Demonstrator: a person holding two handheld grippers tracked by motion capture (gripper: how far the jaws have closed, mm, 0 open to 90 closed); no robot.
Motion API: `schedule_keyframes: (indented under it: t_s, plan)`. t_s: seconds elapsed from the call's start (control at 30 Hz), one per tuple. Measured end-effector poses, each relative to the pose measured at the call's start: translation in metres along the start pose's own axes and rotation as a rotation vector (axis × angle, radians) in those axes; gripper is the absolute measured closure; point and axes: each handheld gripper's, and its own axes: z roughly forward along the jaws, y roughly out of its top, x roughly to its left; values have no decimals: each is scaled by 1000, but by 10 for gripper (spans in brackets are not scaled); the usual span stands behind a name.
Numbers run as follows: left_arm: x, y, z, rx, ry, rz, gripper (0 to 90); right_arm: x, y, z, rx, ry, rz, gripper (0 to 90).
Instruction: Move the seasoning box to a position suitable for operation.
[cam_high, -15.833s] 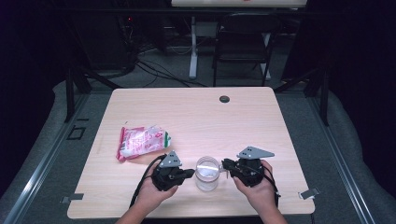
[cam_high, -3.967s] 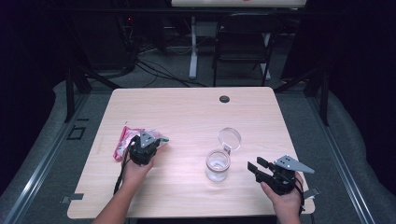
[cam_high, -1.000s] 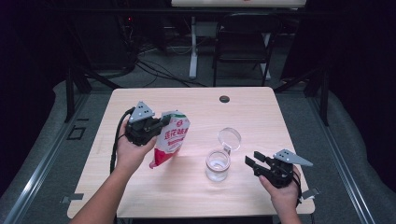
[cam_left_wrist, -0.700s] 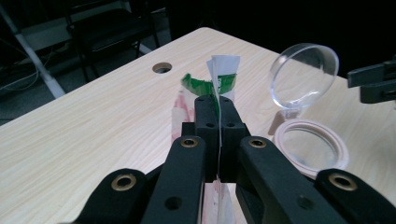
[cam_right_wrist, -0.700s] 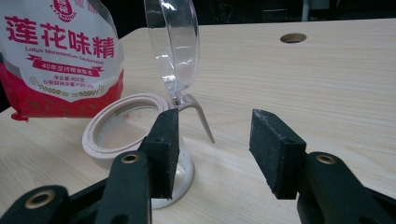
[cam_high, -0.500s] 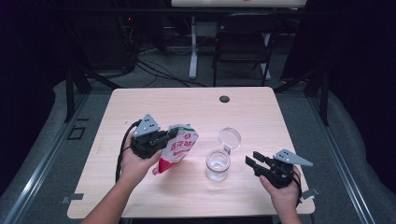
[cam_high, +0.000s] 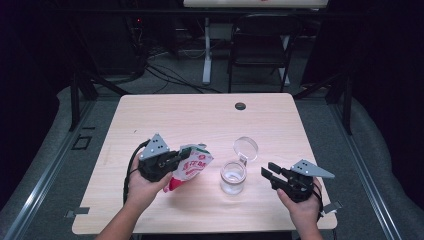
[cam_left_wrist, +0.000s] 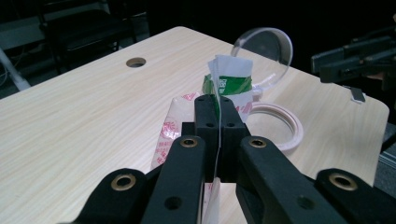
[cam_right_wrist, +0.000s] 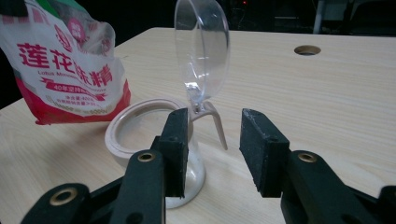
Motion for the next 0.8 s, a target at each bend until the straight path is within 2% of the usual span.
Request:
schedule_keyframes:
  t_s: [0.2,0.27,0.5,0.53,0.6,0.8]
  plan:
    - [-9,-9,1,12,-26,5,900,9,5,-1,-7,19,-33,626]
    - [-14,-16,3,18,-40,7,900,16,9,-1,-9,37,-57,626]
    - [-16,-36,7,41,-71,-45,900,31,16,2,-16,93,-98,605]
    - [-15,-44,7,24,-89,-78,900,33,17,3,-12,100,-101,597]
    - [-14,-47,6,4,-95,-100,900,37,17,6,1,121,-111,583]
    - [-17,-51,6,-5,-107,-97,899,47,18,17,23,163,-121,573]
